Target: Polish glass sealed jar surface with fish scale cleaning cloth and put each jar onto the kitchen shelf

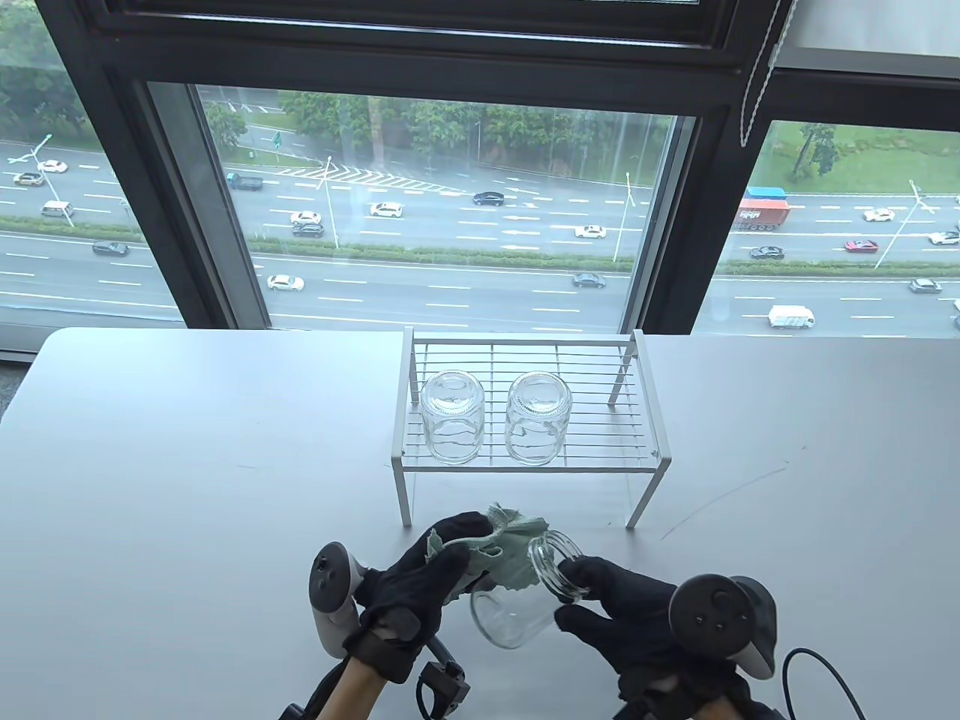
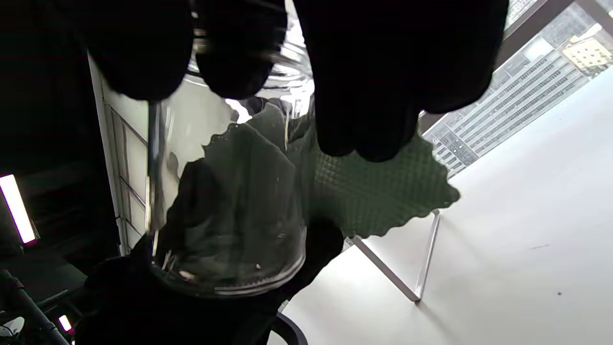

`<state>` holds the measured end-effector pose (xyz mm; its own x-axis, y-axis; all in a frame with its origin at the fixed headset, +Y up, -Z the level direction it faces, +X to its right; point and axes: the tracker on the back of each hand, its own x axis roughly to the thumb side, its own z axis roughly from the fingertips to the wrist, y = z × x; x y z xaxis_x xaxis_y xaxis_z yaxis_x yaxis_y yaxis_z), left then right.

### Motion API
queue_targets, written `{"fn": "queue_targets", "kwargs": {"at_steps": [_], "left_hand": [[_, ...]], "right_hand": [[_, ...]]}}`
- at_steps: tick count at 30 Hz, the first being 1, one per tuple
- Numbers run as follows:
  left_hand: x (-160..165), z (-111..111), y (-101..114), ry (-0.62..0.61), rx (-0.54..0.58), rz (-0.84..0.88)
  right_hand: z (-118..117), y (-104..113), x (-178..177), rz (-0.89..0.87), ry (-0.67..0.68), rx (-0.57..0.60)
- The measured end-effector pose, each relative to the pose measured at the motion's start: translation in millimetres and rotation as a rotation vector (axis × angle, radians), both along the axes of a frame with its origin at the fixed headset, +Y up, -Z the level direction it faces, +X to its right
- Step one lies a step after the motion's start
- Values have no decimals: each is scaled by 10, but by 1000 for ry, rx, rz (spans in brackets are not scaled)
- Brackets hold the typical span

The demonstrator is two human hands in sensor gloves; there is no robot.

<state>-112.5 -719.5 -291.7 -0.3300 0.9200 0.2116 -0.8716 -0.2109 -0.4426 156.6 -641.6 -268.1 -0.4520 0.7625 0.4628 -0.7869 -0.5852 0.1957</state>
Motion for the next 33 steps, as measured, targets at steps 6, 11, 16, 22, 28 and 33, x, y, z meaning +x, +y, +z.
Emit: {"fn": "queue_targets", "kwargs": {"at_steps": [6,11,16,22,28,33], "left_hand": [[32,34,-25,-41,-31,153],[87,49,-45,5,8,42],[145,128,71,111,206,-241],[185,182,162,208,375,-453],[97,60,-52,53,1,15],[233,97,-91,-158,-125,244]], "right_hand": [[-202,-131,-95,-149,-67,-2],[-190,-381,12,-169,-115,-19],[-209,-586,129,-183,-180,-216],[-184,-620,146,-155,-229,-392],[-160,-511,116,-304,28,-387],[-167,-418,97,-140,81,-109]]}}
